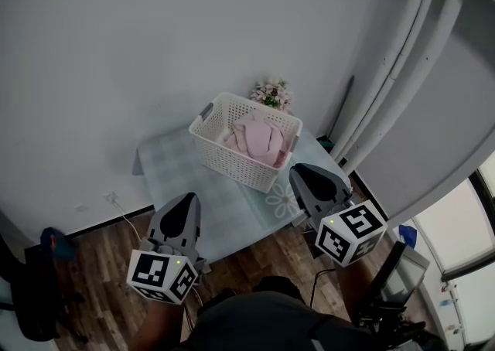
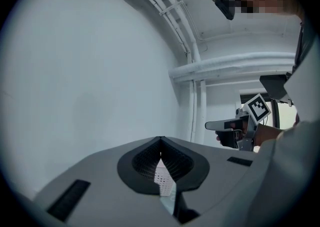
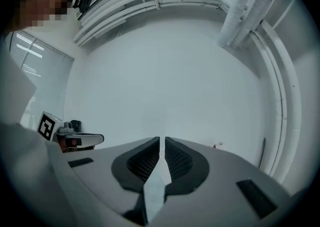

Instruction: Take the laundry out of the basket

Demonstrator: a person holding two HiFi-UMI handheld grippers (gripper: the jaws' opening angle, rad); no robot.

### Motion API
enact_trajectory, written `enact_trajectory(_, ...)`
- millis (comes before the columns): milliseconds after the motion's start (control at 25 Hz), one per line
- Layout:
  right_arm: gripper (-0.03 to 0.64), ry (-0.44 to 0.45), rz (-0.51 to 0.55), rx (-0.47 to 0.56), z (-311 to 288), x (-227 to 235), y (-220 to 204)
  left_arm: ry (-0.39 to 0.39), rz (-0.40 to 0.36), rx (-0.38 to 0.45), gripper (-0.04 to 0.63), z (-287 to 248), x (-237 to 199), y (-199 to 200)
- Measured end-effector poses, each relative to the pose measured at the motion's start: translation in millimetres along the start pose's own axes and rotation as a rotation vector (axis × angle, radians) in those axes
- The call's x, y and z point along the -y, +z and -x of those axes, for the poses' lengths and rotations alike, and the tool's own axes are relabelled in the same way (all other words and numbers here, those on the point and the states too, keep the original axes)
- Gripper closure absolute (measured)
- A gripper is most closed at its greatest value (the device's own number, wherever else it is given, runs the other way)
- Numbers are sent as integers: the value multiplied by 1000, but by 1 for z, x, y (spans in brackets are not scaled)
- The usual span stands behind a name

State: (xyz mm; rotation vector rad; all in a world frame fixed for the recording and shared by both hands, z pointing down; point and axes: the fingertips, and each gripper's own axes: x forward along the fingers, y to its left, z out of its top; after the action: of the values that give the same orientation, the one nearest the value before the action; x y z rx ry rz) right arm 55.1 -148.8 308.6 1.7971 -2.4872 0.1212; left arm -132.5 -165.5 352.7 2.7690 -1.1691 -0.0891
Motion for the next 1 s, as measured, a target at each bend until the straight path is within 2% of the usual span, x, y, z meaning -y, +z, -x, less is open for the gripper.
enact_trajectory(320,574,36,57,-21,-33,18,10,8,5,11,585,-25,-15,3)
enact_trajectory(600,473,101,49,-14,-80,61,20,55,-49,4,584,-74,-26,18)
enact_trajectory(760,447,119,42,-8,-116,95,34,128,-109,0,584,-110,-38,39)
enact_trajectory(1000,345,212,129,-106,-172,123,29,137,-126,-4,584,-159,-43,47)
